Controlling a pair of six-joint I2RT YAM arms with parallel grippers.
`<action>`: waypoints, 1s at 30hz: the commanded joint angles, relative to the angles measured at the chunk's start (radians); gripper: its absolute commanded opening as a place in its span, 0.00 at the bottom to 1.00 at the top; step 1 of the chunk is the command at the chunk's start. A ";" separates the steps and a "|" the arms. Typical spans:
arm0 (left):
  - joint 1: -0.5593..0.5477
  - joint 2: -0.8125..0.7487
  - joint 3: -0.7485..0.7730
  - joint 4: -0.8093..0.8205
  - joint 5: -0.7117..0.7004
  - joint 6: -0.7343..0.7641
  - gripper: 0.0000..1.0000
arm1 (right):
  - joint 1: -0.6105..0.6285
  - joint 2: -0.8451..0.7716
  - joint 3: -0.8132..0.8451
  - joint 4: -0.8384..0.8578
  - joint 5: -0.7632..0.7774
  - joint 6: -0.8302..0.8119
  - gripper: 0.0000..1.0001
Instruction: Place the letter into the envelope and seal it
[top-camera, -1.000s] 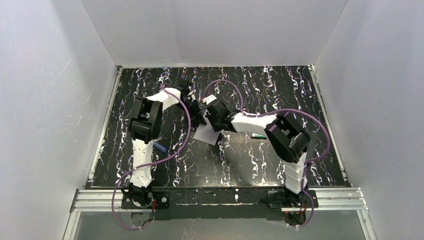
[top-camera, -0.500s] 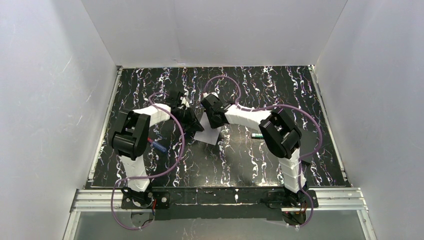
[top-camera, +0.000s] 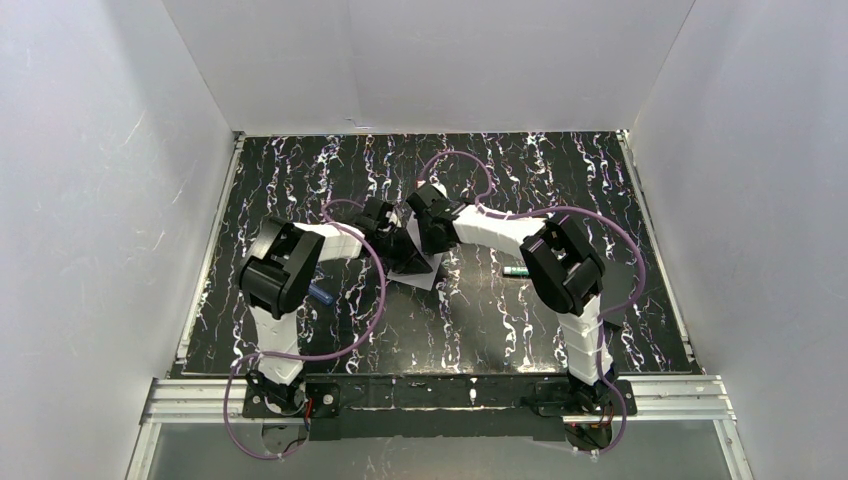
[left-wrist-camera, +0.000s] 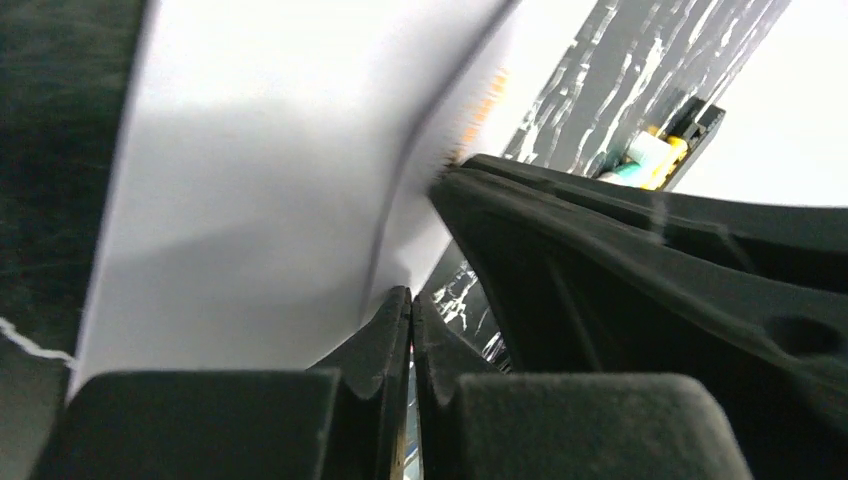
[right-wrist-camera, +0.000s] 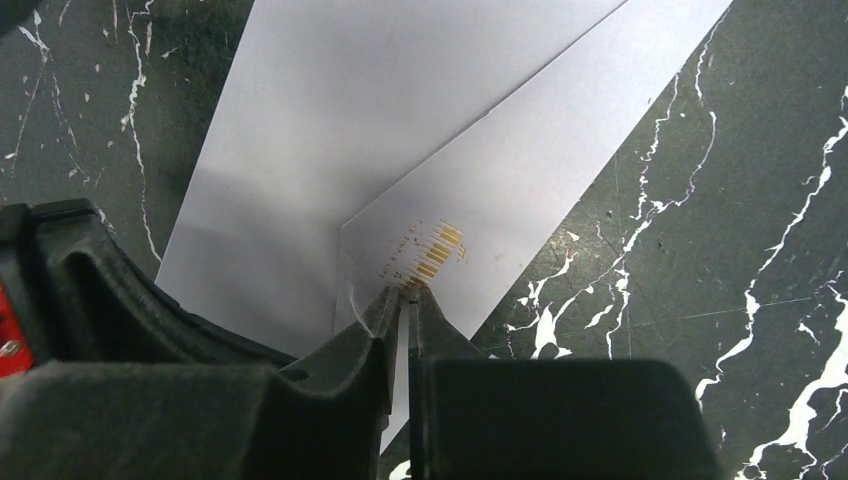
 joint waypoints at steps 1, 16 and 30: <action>0.001 0.019 -0.051 -0.038 -0.057 -0.008 0.00 | 0.022 0.075 -0.057 -0.129 -0.120 0.026 0.16; 0.072 0.121 -0.131 -0.141 0.037 0.122 0.00 | 0.035 -0.043 -0.046 -0.022 -0.170 -0.330 0.23; 0.099 0.145 -0.186 -0.114 0.105 0.199 0.00 | 0.039 0.186 0.147 -0.167 0.290 -0.126 0.19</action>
